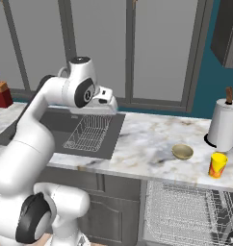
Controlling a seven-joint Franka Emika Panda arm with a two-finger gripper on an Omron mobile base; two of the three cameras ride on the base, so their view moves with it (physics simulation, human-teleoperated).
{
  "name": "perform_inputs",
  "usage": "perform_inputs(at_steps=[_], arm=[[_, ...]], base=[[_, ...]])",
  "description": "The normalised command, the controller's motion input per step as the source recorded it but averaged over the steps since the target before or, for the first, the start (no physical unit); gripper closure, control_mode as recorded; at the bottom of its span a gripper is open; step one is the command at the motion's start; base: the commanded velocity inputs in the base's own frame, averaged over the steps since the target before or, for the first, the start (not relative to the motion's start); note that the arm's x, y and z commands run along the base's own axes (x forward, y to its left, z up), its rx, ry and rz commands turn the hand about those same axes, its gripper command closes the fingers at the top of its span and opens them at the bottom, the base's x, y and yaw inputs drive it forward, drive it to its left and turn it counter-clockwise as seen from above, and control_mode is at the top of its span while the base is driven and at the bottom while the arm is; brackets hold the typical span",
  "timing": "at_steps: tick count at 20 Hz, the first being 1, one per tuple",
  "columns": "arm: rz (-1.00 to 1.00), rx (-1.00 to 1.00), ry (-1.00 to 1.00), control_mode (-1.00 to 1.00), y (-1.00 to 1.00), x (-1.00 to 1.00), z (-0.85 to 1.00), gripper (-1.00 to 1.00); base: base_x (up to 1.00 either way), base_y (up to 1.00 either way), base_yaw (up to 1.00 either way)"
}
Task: Pick up the cup and bowl from the counter, place them in the dishwasher, and close the dishwasher door.
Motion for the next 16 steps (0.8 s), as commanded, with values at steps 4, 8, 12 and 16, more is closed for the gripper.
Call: perform_inputs(at_steps=[4, 8, 12, 16], arm=[[0.00, 0.00, 0.00, -1.00, -0.33, 0.00, -0.18, -1.00], [0.00, 0.00, 0.00, -1.00, -0.34, 0.00, -0.18, -1.00], [0.00, 0.00, 0.00, -1.00, -0.34, 0.00, -0.19, -1.00], [0.00, 0.00, 0.00, -1.00, -0.36, 0.00, -0.11, -1.00]], base=[[0.00, 0.00, 0.00], [0.00, 0.00, 0.00], [0.00, 0.00, 0.00], [0.00, 0.00, 0.00]])
